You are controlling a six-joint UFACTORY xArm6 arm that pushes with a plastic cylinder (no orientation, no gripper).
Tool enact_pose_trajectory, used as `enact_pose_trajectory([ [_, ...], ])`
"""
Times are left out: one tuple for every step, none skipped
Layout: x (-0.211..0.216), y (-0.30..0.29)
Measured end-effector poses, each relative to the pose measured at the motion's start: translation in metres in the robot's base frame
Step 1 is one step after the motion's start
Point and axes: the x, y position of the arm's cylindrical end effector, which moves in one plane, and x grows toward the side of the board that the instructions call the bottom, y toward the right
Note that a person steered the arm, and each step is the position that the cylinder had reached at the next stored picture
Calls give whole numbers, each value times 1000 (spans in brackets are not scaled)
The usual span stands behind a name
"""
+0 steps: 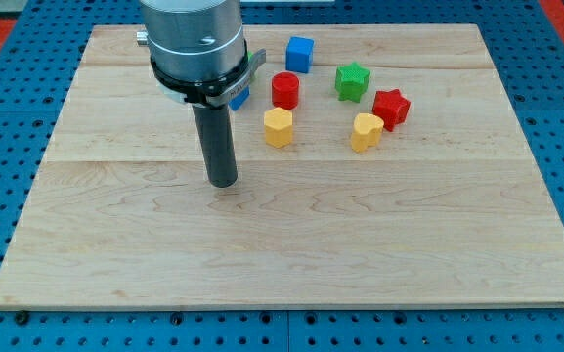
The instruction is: Push the yellow hexagon closer to the red circle
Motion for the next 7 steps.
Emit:
enact_pose_trajectory([
  [0, 0],
  [-18, 12],
  [-34, 15],
  [-41, 38],
  [-48, 65],
  [-74, 91],
  [-88, 116],
])
